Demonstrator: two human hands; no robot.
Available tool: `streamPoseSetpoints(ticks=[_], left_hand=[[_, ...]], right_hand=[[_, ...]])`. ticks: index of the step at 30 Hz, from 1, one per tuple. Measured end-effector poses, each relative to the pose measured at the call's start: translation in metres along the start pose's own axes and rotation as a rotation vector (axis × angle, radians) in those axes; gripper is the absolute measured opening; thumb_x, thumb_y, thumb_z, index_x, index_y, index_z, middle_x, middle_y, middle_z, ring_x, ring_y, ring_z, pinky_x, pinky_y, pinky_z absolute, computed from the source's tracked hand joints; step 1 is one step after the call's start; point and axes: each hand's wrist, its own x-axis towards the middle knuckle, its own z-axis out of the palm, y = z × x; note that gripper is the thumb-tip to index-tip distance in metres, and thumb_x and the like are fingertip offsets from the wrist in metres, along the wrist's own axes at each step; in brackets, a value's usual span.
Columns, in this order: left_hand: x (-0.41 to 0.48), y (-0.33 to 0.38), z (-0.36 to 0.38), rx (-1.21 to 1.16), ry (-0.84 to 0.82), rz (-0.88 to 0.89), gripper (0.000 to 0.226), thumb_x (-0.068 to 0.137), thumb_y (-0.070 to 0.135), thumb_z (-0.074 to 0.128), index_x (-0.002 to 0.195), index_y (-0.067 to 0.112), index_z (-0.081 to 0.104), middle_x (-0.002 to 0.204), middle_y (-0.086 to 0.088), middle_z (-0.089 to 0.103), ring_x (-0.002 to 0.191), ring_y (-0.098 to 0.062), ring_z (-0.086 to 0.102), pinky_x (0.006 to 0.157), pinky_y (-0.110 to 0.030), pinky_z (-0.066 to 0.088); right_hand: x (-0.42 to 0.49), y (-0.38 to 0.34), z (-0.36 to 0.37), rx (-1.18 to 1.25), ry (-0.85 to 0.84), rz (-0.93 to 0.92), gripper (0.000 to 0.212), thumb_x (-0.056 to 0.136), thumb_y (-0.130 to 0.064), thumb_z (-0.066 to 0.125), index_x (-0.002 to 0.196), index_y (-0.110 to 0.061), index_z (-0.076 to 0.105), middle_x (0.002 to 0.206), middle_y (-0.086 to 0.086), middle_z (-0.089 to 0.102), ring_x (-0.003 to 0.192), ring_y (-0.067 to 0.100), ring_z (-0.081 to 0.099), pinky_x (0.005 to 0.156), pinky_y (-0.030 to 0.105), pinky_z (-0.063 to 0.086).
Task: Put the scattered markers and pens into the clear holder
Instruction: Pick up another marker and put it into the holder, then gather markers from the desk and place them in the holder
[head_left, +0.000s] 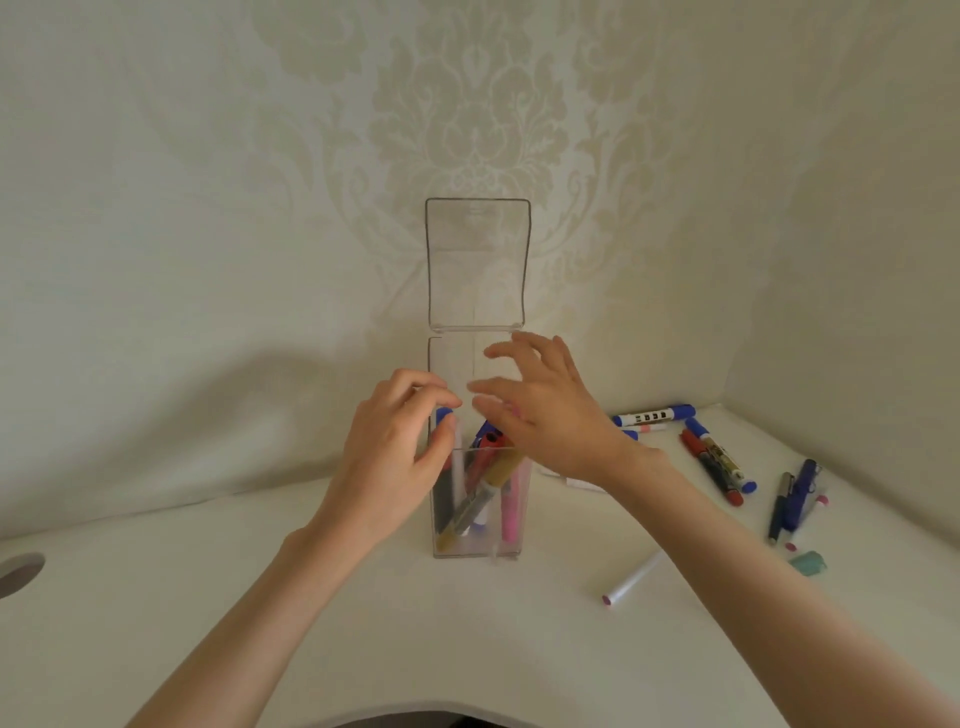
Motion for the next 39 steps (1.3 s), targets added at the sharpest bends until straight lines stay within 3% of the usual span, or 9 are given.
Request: streamPoseSetpoints(ticks=[3,7,15,19,24,27,30,35,39], left_hand=[[0.000,0.021,-0.001,-0.041,-0.015,0.082,0.024,0.086,0.028,0.042,0.093,0.015,0.061,0.097,0.003,0.056,0.086,-0.016,0.057,0.076,-0.040,0.048],[0.001,0.054,0.030,-0.184,-0.098,0.164,0.020,0.086,0.024,0.044,0.093,0.016,0.061,0.093,0.009,0.053,0.081,-0.008,0.055,0.073,-0.033,0.047],[0.016,0.092,0.138,-0.007,-0.437,0.209,0.025,0.092,0.018,0.047,0.114,0.015,0.058,0.116,0.000,0.057,0.098,-0.020,0.058,0.073,-0.028,0.041],[0.038,0.094,0.192,-0.128,-0.579,-0.097,0.018,0.091,0.020,0.048,0.106,0.019,0.059,0.113,0.002,0.058,0.099,-0.016,0.058,0.079,-0.032,0.047],[0.084,0.107,0.257,-0.124,-0.559,-0.325,0.020,0.090,0.029,0.050,0.097,0.015,0.061,0.102,-0.002,0.064,0.096,-0.023,0.060,0.075,-0.034,0.046],[0.099,0.112,0.290,-0.050,-0.624,-0.424,0.030,0.091,0.037,0.049,0.098,0.010,0.061,0.102,-0.008,0.066,0.094,-0.027,0.061,0.069,-0.034,0.043],[0.103,0.116,0.312,0.014,-0.659,-0.488,0.046,0.087,0.051,0.050,0.099,0.008,0.061,0.102,-0.008,0.066,0.095,-0.026,0.062,0.066,-0.032,0.041],[0.110,0.130,0.325,0.066,-0.690,-0.548,0.048,0.082,0.055,0.052,0.102,0.011,0.058,0.101,-0.003,0.061,0.098,-0.024,0.060,0.069,-0.030,0.042],[0.110,0.134,0.323,0.017,-0.744,-0.576,0.023,0.082,0.036,0.057,0.084,0.015,0.049,0.069,0.002,0.048,0.082,-0.020,0.057,0.065,-0.028,0.040]], right_hand=[[-0.027,0.018,-0.021,0.165,0.185,0.117,0.032,0.094,-0.030,0.040,0.109,-0.019,0.066,0.128,0.004,0.053,0.129,0.023,0.028,0.104,0.028,0.023],[-0.081,0.078,-0.041,0.202,0.019,0.404,0.024,0.095,-0.015,0.045,0.109,-0.016,0.064,0.121,0.005,0.057,0.117,0.019,0.037,0.089,0.015,0.023],[-0.151,0.181,-0.039,0.248,-0.001,0.914,0.022,0.093,-0.008,0.044,0.100,-0.017,0.062,0.117,0.007,0.063,0.102,0.019,0.056,0.084,0.027,0.040],[-0.141,0.206,-0.019,0.208,-0.028,0.969,0.020,0.093,-0.016,0.047,0.105,-0.010,0.062,0.113,0.007,0.063,0.090,0.014,0.052,0.077,0.026,0.038],[-0.115,0.228,-0.001,0.171,-0.061,1.021,0.030,0.090,-0.031,0.055,0.103,-0.005,0.061,0.105,0.010,0.065,0.085,0.021,0.057,0.074,0.033,0.045],[-0.110,0.237,0.006,0.165,-0.180,1.037,0.031,0.088,-0.037,0.057,0.081,-0.007,0.061,0.079,0.009,0.063,0.070,0.024,0.059,0.064,0.033,0.046],[-0.113,0.243,0.012,0.127,-0.265,1.073,0.041,0.085,-0.033,0.057,0.052,-0.014,0.040,0.053,0.002,0.046,0.064,0.025,0.049,0.056,0.031,0.039],[-0.116,0.246,0.013,0.080,-0.249,1.059,0.037,0.085,-0.025,0.051,0.053,-0.015,0.035,0.055,0.002,0.041,0.061,0.024,0.046,0.053,0.030,0.035],[-0.121,0.244,0.009,0.149,-0.110,1.074,0.024,0.084,-0.009,0.049,0.061,-0.009,0.044,0.061,0.004,0.043,0.055,0.018,0.038,0.045,0.027,0.024]])
